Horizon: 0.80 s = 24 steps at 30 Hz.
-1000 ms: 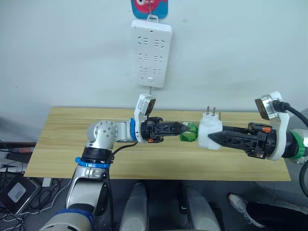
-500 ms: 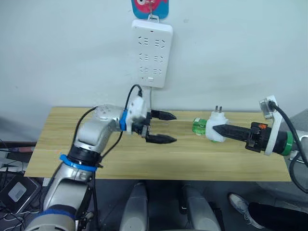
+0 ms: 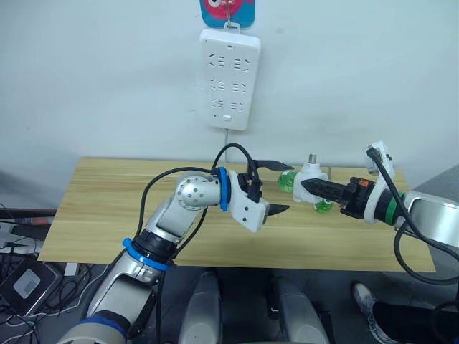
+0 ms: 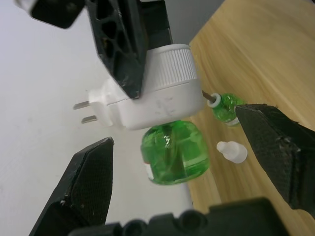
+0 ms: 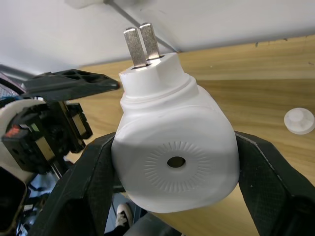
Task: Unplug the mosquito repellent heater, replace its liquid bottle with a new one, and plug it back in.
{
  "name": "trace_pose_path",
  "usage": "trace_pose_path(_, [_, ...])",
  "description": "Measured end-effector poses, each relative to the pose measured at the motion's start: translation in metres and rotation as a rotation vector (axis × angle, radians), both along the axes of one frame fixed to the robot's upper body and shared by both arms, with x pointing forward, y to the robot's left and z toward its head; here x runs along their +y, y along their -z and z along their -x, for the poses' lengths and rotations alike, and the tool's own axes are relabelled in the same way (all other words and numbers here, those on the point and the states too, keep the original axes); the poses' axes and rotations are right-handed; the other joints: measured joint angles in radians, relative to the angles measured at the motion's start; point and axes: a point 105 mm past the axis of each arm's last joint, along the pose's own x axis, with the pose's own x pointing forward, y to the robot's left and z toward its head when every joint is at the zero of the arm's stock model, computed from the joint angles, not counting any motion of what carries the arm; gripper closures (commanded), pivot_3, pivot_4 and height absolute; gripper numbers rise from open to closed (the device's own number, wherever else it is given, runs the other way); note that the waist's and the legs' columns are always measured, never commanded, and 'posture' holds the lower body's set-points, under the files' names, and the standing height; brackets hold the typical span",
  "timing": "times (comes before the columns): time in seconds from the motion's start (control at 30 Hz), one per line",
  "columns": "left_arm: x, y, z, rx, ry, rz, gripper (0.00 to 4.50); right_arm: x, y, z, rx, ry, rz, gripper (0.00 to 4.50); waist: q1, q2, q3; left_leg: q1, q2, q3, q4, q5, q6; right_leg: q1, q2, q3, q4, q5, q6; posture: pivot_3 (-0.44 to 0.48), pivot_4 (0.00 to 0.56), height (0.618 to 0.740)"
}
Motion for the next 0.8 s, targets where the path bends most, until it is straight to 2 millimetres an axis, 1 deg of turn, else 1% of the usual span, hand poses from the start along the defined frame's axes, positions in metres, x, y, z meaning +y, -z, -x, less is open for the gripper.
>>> trace_pose_path(0.13, [-0.002, 0.009, -0.006, -0.023, -0.052, -0.051, 0.0, 0.005, 0.002, 0.001, 0.001, -0.002, 0.009, 1.36, 0.0, 0.0, 0.0, 0.001, 0.0, -0.001, 0.0, 0.0, 0.0, 0.0, 0.001, 0.0, 0.002, -0.001, 0.002, 0.162, 0.304, 0.74])
trace_pose_path(0.23, [-0.002, 0.012, -0.009, -0.03, -0.076, -0.066, 0.0, 0.006, 0.001, 0.001, 0.0, 0.003, 0.002, 1.36, 0.0, 0.0, 0.0, 0.001, 0.0, -0.001, 0.0, 0.0, 0.0, 0.0, 0.001, 0.0, 0.002, -0.001, 0.002, 0.162, 0.304, 0.74])
trace_pose_path(0.33, [-0.003, 0.012, -0.012, -0.03, -0.107, -0.063, 0.0, 0.008, 0.001, 0.001, -0.002, 0.009, -0.003, 1.36, 0.0, 0.0, 0.0, 0.001, 0.0, -0.001, 0.0, 0.0, 0.0, 0.0, 0.001, 0.0, 0.002, -0.001, 0.002, 0.164, 0.306, 0.74])
trace_pose_path(0.47, [-0.006, 0.007, -0.016, -0.052, -0.122, -0.064, 0.0, 0.009, 0.002, 0.0, 0.002, 0.015, -0.006, 1.36, 0.0, 0.0, 0.0, 0.001, 0.0, -0.001, 0.0, 0.0, 0.0, 0.0, 0.001, -0.001, 0.002, -0.001, 0.002, 0.162, 0.305, 0.74])
trace_pose_path(0.5, [-0.007, 0.006, -0.016, -0.051, -0.123, -0.065, 0.39, 0.01, 0.003, 0.0, 0.003, 0.016, -0.006, 1.36, 0.0, 0.0, 0.0, 0.001, 0.0, -0.001, 0.0, 0.0, 0.0, 0.0, 0.001, -0.001, 0.002, -0.001, 0.002, 0.162, 0.305, 0.74])
trace_pose_path(0.57, [-0.008, 0.008, -0.017, -0.046, -0.122, -0.069, 0.88, 0.012, 0.003, 0.0, 0.006, 0.013, -0.009, 1.36, -0.001, 0.0, 0.0, 0.001, 0.0, -0.001, 0.0, 0.0, 0.0, 0.0, 0.001, -0.001, 0.002, 0.0, 0.0, 0.162, 0.306, 0.74])
trace_pose_path(0.7, [-0.009, 0.009, -0.017, -0.041, -0.124, -0.072, 2.16, 0.013, 0.002, -0.001, 0.002, 0.015, -0.009, 1.36, -0.001, 0.0, 0.0, 0.001, 0.0, -0.001, 0.0, 0.0, 0.0, 0.0, 0.001, -0.001, 0.002, 0.0, -0.001, 0.161, 0.303, 0.74])
trace_pose_path(0.73, [-0.008, 0.009, -0.017, -0.041, -0.124, -0.073, 2.3, 0.013, 0.002, -0.001, 0.003, 0.015, -0.01, 1.36, -0.001, 0.0, 0.0, 0.001, 0.0, -0.001, 0.0, 0.0, 0.0, 0.0, 0.001, -0.001, 0.002, 0.0, -0.001, 0.159, 0.303, 0.74])
trace_pose_path(0.8, [-0.008, 0.009, -0.017, -0.041, -0.124, -0.076, 2.3, 0.013, 0.003, -0.001, 0.004, 0.017, -0.011, 1.36, -0.001, 0.0, 0.0, 0.001, 0.0, -0.001, 0.0, 0.0, 0.0, 0.0, 0.001, -0.001, 0.002, 0.0, -0.001, 0.159, 0.303, 0.74])
